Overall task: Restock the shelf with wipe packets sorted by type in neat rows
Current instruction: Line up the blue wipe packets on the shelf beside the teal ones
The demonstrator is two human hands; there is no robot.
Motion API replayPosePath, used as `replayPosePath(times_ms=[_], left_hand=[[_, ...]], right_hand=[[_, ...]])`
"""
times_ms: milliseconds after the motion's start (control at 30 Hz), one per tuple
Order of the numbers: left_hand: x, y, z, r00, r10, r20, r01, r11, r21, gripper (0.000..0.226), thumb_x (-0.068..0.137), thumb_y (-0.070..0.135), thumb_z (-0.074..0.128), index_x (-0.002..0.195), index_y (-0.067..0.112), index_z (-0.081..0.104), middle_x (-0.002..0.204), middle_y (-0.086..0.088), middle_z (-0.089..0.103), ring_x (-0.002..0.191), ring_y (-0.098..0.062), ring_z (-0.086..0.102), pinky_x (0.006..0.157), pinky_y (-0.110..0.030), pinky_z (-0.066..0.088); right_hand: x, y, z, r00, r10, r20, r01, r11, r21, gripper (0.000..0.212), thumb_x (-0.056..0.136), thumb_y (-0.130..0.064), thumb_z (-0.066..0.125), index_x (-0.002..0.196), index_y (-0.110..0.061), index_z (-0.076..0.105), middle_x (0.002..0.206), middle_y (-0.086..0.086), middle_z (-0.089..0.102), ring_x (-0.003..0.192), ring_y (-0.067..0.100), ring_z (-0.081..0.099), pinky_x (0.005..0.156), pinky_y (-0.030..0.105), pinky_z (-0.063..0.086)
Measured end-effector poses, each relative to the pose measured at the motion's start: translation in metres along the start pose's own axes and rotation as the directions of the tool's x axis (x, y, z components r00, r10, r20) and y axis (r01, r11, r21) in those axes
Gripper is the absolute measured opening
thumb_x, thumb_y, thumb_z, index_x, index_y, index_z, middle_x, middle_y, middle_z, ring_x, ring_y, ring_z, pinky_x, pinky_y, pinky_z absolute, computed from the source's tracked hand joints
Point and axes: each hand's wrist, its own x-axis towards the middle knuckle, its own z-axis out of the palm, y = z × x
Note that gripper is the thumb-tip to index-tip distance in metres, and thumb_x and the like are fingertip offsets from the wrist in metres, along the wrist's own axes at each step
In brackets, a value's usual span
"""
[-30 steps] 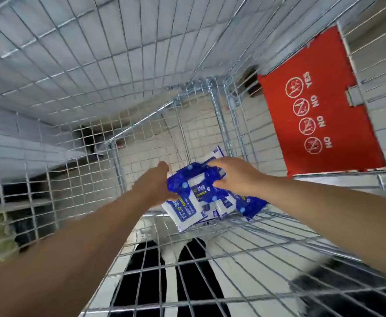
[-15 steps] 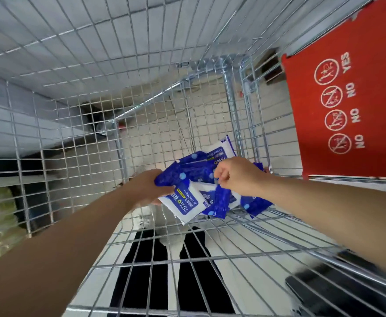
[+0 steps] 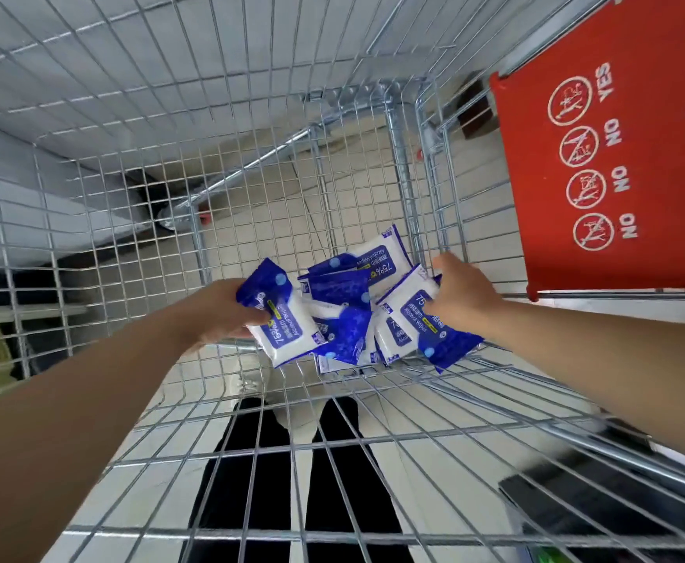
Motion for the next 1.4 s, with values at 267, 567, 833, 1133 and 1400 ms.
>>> replayPosePath(times_ms=[267, 567, 833, 1133, 1400], left_hand=[[-0.01, -0.006, -0.016, 1.0, 0.01, -0.023, -0.008, 0.994, 0.111, 0.032, 0.081, -0.003, 0.07, 0.101, 0.018, 0.057, 0.094, -0.006, 0.068, 0.08, -0.019, 0.067, 0.062, -0.025, 0.056], [-0.016, -0.015, -0.051, 0.987, 0.007, -0.16, 0.015, 0.991, 0.134, 0.016, 0.083, 0.013, 0.072, 0.093, 0.023, 0.065, 0.098, -0.01, 0.071, 0.094, -0.033, 0.066, 0.092, -0.05, 0.051], [-0.019, -0.014, -0.056, 0.981, 0.055, -0.184, -0.044, 0.997, 0.067, 0.017, 0.087, 0.014, 0.067, 0.103, 0.016, 0.062, 0.096, -0.009, 0.069, 0.088, -0.029, 0.064, 0.083, -0.042, 0.051], [-0.036, -0.001, -0.086, 0.943, 0.218, -0.251, -0.188, 0.973, 0.137, 0.009, 0.086, 0.018, 0.067, 0.093, 0.019, 0.062, 0.088, -0.005, 0.066, 0.073, -0.016, 0.058, 0.061, -0.025, 0.041], [-0.119, 0.03, -0.11, 0.853, 0.342, -0.395, -0.379, 0.925, -0.017, 0.029, 0.078, 0.014, 0.076, 0.104, 0.014, 0.063, 0.085, -0.001, 0.068, 0.077, -0.019, 0.062, 0.061, -0.024, 0.046]], right_hand=[[-0.006, -0.012, -0.014, 0.96, -0.052, 0.274, 0.023, 0.994, 0.108, 0.009, 0.082, -0.004, 0.063, 0.089, 0.001, 0.063, 0.076, 0.011, 0.062, 0.059, 0.019, 0.054, 0.05, 0.023, 0.036], [-0.014, -0.065, -0.002, 0.962, -0.02, 0.271, -0.089, 0.919, 0.384, 0.02, 0.085, -0.012, 0.065, 0.099, 0.002, 0.059, 0.068, 0.004, 0.05, 0.05, 0.011, 0.041, 0.038, 0.017, 0.029], [-0.016, -0.096, 0.033, 0.997, 0.002, 0.083, -0.024, 0.963, 0.267, 0.036, 0.086, -0.013, 0.063, 0.12, -0.005, 0.055, 0.095, 0.007, 0.055, 0.085, 0.017, 0.049, 0.049, 0.018, 0.029], [-0.024, -0.137, 0.014, 0.994, -0.033, -0.1, 0.046, 0.99, 0.131, 0.018, 0.081, -0.005, 0.055, 0.077, -0.016, 0.041, 0.075, -0.003, 0.043, 0.079, 0.025, 0.048, 0.055, 0.028, 0.028], [-0.088, -0.188, -0.087, 0.891, -0.188, -0.413, 0.299, 0.928, 0.222, 0.013, 0.083, -0.013, 0.057, 0.095, -0.011, 0.053, 0.085, 0.002, 0.054, 0.088, 0.031, 0.057, 0.07, 0.034, 0.042]])
